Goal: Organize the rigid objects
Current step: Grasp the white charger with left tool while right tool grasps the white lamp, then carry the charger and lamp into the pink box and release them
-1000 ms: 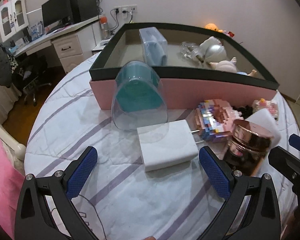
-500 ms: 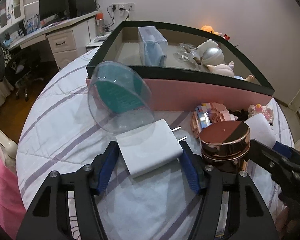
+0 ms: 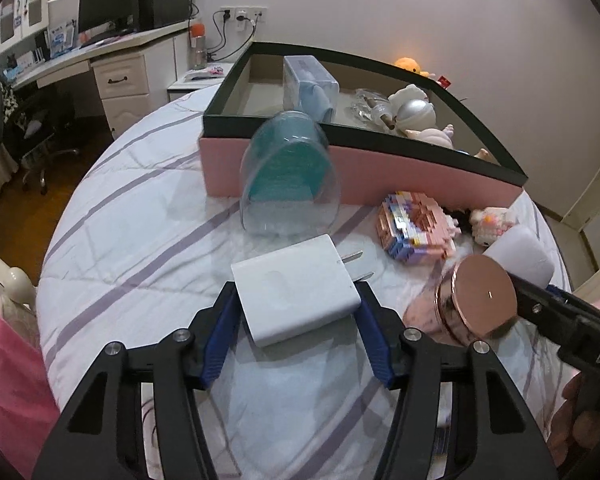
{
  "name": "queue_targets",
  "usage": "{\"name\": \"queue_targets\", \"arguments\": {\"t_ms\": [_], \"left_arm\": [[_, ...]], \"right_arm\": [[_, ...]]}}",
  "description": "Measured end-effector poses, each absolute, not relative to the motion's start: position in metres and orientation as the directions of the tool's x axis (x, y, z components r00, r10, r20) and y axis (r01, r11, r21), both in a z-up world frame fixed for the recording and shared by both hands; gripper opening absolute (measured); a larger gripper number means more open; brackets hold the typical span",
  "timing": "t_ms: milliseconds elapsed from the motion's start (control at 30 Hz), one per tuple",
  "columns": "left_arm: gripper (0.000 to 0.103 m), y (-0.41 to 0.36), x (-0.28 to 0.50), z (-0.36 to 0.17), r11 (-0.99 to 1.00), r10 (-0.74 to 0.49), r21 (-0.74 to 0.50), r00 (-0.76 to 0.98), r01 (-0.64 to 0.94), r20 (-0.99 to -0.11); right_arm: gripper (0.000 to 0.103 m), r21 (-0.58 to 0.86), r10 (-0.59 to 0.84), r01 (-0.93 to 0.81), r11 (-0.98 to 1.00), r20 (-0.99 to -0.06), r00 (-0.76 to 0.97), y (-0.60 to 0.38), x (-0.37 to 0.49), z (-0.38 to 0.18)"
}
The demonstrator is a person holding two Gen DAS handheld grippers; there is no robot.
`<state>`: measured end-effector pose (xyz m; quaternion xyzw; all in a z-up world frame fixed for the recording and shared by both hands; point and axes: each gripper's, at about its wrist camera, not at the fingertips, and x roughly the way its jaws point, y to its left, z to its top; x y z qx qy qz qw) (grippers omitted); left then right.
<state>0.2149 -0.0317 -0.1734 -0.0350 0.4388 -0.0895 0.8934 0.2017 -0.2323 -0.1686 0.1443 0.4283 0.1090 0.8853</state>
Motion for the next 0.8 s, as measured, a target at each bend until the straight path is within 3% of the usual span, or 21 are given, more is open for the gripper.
{"name": "queue_targets", "arguments": {"t_ms": [500,800], "left_arm": [[0.058,-0.029,0.185,-0.131,0.983,-0.183,-0.113,0.674,0.147,-0.715],[0.058,-0.025,0.199,-0.078,0.979,-0.199,-0.104,0.755,0.173,-0.624]], "right_arm": [[0.063,0.323,0.303,-0.096,0.942,-0.686,0.662,-0.233,0.176,-0.135],[0.063,0.287,0.291,-0.134,0.949,-0.625,0.724,-0.239,0.188,-0.09]]}}
